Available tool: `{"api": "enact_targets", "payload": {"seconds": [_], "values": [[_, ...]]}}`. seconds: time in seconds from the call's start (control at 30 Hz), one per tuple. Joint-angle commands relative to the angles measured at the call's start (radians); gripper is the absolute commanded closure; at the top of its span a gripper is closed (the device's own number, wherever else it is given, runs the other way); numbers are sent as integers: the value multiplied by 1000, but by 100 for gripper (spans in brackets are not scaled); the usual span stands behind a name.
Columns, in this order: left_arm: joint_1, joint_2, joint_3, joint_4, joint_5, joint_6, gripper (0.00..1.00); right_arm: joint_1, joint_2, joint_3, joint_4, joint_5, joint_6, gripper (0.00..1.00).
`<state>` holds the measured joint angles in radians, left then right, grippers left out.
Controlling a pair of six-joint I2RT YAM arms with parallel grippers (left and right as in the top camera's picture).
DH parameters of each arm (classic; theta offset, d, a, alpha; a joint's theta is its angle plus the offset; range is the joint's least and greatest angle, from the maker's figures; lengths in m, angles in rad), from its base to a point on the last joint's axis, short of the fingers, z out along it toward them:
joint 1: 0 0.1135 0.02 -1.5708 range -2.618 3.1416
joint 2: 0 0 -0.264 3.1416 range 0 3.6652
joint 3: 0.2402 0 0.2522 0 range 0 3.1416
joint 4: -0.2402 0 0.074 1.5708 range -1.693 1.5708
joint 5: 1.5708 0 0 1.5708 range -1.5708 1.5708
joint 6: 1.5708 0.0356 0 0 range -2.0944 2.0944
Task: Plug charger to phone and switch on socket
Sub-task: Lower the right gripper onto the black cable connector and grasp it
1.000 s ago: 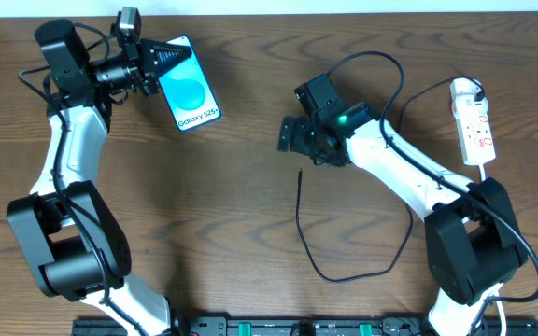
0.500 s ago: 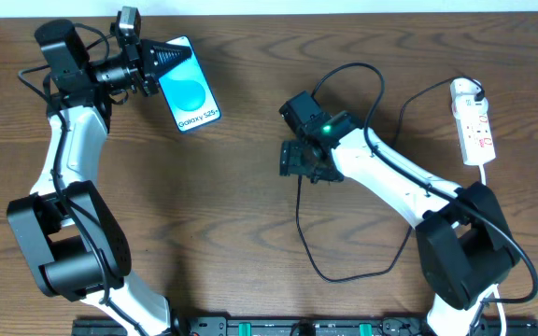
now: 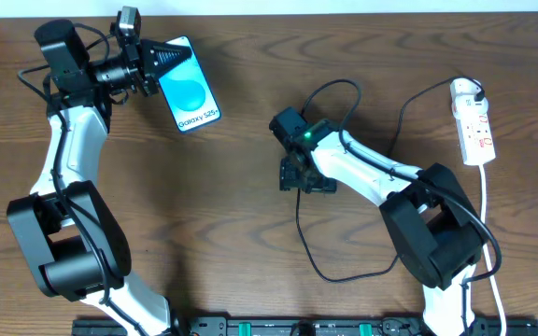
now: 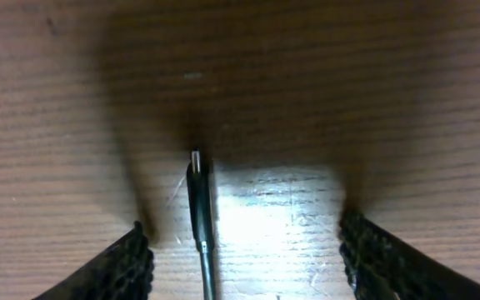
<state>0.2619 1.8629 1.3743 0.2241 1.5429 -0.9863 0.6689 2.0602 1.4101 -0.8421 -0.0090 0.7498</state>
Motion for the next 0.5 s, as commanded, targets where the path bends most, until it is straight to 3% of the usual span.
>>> {"api": "enact_targets", "payload": {"seconds": [0.0, 0.13, 0.47], "values": [[2, -23, 1, 2, 30, 13, 93, 8, 14, 11, 0, 12, -7, 37], [3, -23, 1, 2, 30, 13, 93, 13, 31, 11, 11, 29, -6, 50], [3, -23, 1, 2, 30, 13, 93, 13, 45, 11, 57, 29, 6, 70]]}}
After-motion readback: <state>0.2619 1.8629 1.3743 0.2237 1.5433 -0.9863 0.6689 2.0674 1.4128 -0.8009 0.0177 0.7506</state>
